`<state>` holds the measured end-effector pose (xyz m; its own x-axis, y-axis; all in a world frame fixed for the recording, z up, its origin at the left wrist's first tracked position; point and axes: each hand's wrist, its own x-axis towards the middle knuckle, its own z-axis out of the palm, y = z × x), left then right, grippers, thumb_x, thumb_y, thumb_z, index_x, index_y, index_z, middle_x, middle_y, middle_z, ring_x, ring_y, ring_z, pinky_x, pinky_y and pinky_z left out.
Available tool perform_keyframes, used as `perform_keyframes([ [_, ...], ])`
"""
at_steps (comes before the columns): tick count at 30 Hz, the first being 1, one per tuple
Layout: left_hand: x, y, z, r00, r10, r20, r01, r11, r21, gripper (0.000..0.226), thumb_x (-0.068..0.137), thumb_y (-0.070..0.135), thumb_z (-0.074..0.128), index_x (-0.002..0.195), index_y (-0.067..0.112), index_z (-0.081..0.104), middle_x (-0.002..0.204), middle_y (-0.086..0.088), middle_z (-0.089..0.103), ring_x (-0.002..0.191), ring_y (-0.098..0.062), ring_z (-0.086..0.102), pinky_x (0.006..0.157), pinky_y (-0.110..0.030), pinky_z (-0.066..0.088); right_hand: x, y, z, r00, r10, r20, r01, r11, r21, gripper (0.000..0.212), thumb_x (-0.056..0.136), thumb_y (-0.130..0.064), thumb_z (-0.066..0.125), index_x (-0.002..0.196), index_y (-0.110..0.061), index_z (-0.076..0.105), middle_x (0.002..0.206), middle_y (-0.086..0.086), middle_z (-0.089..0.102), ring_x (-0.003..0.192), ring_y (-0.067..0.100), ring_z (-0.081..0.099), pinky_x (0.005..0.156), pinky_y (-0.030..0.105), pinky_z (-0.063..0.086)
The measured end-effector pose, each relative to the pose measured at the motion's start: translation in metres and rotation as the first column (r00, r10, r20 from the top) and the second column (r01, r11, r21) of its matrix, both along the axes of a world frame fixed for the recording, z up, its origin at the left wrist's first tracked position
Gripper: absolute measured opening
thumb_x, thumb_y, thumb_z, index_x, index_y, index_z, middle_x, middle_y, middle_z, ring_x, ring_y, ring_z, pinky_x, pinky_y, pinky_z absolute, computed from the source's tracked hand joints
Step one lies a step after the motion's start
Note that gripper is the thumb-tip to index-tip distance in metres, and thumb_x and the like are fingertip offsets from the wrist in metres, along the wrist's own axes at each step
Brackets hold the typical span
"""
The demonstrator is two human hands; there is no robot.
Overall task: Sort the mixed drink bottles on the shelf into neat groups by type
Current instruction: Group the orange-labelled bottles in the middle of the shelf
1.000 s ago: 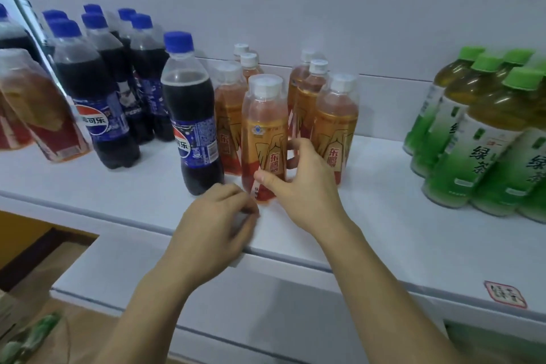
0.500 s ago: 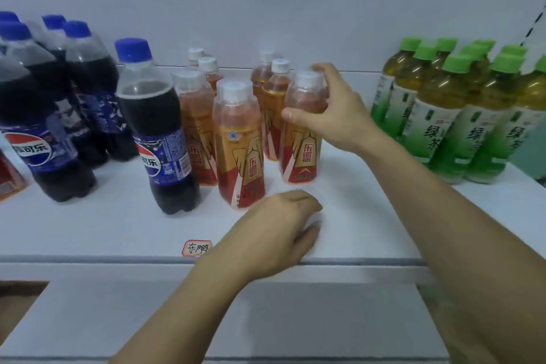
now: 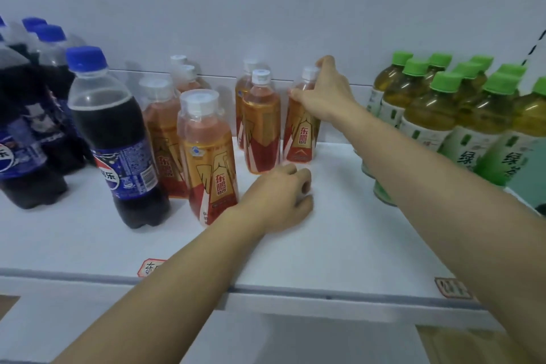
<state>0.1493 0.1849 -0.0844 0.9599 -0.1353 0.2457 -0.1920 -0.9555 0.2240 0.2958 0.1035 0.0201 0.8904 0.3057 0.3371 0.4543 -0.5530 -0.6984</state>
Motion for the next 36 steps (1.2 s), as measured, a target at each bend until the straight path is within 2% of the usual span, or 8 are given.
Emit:
perform_keyframes([
  [7,0.004,0.004,-0.011,0.999,0.002,0.05,0.003,0.995,-0.098,0.019,0.093,0.036,0.059,0.104,0.02,0.057,0.094,0.001,0.055,0.09,-0.021,0.051,0.078,-0.036,0.047,0.017,0.028,0.006,0.998,0.035,0.06,-0.036,0.999,0.013,0.079,0.075,-0.053,0.085,0.136,-0.018,0.048,0.119,0.0,0.067,0.11,0.021,0.062,0.079,0.029,0.039],
  [12,0.006,0.003,-0.011,0.999,0.0,0.047,0.006,0.993,-0.119,0.018,0.091,0.034,0.06,0.102,0.02,0.057,0.092,0.002,0.055,0.089,-0.021,0.052,0.077,-0.037,0.047,0.018,0.022,0.003,0.996,0.044,0.074,-0.044,0.999,0.006,0.08,0.075,-0.055,0.084,0.136,-0.017,0.049,0.125,0.002,0.063,0.113,0.021,0.06,0.082,0.03,0.044],
  [15,0.008,0.005,-0.012,0.999,-0.003,0.046,0.008,0.992,-0.125,0.017,0.09,0.034,0.059,0.101,0.021,0.056,0.091,0.005,0.053,0.089,-0.019,0.051,0.076,-0.035,0.046,0.006,0.019,0.004,0.944,-0.036,0.328,0.028,0.999,0.031,0.054,0.093,-0.05,0.064,0.136,-0.022,0.047,0.126,0.002,0.053,0.115,0.021,0.054,0.085,0.031,0.043],
  [18,0.009,0.005,-0.012,0.999,-0.008,0.052,0.015,0.991,-0.135,0.015,0.089,0.034,0.059,0.098,0.023,0.054,0.089,0.007,0.051,0.087,-0.017,0.049,0.073,-0.032,0.044,-0.015,0.026,0.012,0.832,0.059,0.551,-0.178,0.97,0.165,0.035,0.096,-0.05,0.052,0.117,-0.023,0.06,0.099,-0.005,0.054,0.09,0.011,0.055,0.074,0.027,0.043],
  [22,0.007,0.005,-0.01,0.997,-0.03,0.068,0.039,0.99,-0.135,0.013,0.09,0.032,0.059,0.097,0.022,0.055,0.089,0.005,0.054,0.084,-0.017,0.049,0.074,-0.035,0.047,-0.023,0.038,0.016,0.85,0.405,0.337,-0.326,0.907,-0.268,0.034,0.094,-0.058,0.06,0.106,-0.027,0.067,0.106,-0.001,0.059,0.101,0.017,0.058,0.083,0.034,0.045],
  [26,0.007,0.007,-0.01,0.996,-0.037,0.082,0.049,0.988,-0.145,0.012,0.091,0.032,0.06,0.097,0.022,0.056,0.09,0.006,0.055,0.085,-0.015,0.049,0.076,-0.035,0.047,-0.019,0.031,0.024,0.871,0.391,0.298,-0.339,0.917,-0.212,0.026,0.085,-0.046,0.077,0.088,-0.024,0.064,0.083,-0.016,0.059,0.082,0.006,0.056,0.066,0.022,0.039],
  [33,0.007,0.005,-0.012,0.992,-0.066,0.108,0.081,0.986,-0.143,0.006,0.092,0.026,0.059,0.092,0.022,0.055,0.085,0.008,0.053,0.082,-0.013,0.046,0.071,-0.03,0.042,-0.027,0.008,0.049,0.842,0.379,0.383,-0.296,0.919,-0.259,0.008,0.093,-0.022,0.061,0.09,-0.024,0.069,0.113,-0.002,0.072,0.112,0.014,0.062,0.088,0.021,0.042],
  [36,0.006,0.005,-0.012,0.992,-0.064,0.107,0.079,0.986,-0.145,0.005,0.093,0.025,0.058,0.091,0.022,0.054,0.085,0.009,0.052,0.083,-0.013,0.045,0.07,-0.027,0.036,-0.027,-0.002,0.07,0.86,0.386,0.333,-0.264,0.896,-0.357,0.01,0.096,-0.021,0.059,0.09,-0.025,0.066,0.122,0.002,0.069,0.119,0.018,0.06,0.085,0.021,0.041],
])
